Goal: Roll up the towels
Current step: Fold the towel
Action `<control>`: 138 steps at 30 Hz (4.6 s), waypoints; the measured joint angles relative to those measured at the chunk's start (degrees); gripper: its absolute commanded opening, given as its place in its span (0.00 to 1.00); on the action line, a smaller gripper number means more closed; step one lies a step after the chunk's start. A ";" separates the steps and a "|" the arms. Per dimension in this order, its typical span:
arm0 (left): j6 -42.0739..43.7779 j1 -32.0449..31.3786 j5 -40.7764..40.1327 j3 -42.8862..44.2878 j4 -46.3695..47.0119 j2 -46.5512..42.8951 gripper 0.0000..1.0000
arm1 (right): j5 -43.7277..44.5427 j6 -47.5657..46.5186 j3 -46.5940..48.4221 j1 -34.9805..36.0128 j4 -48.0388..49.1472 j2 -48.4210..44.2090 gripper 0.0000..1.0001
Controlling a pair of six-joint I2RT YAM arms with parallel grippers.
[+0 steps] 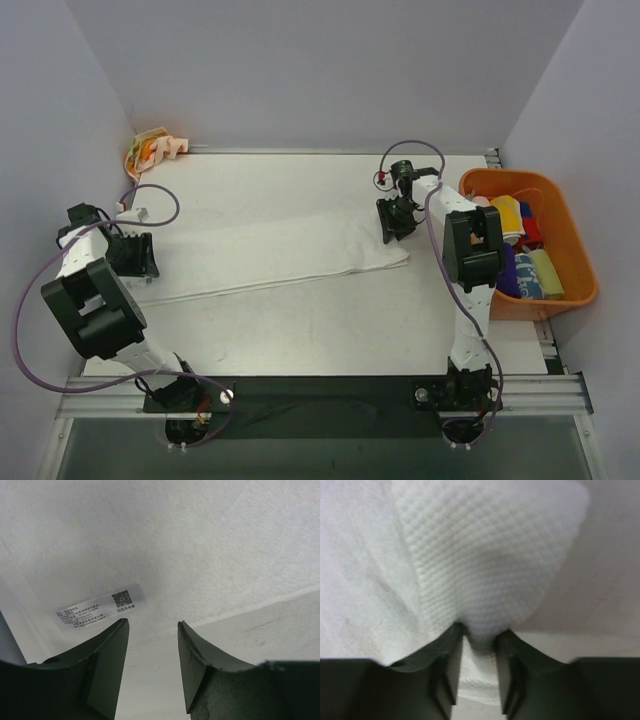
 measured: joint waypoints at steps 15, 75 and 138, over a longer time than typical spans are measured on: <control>-0.17 0.00 0.96 0.00 0.00 -0.15 0.61 | -0.94 -1.79 1.55 -4.00 -7.26 -4.76 0.00; -3.72 -2.99 10.45 -7.82 1.70 -3.74 0.51 | -19.08 16.63 28.24 26.75 -1.20 12.07 0.57; -18.51 -35.21 11.87 43.12 3.85 40.06 0.44 | -34.69 13.09 -25.09 17.07 10.78 -8.41 0.21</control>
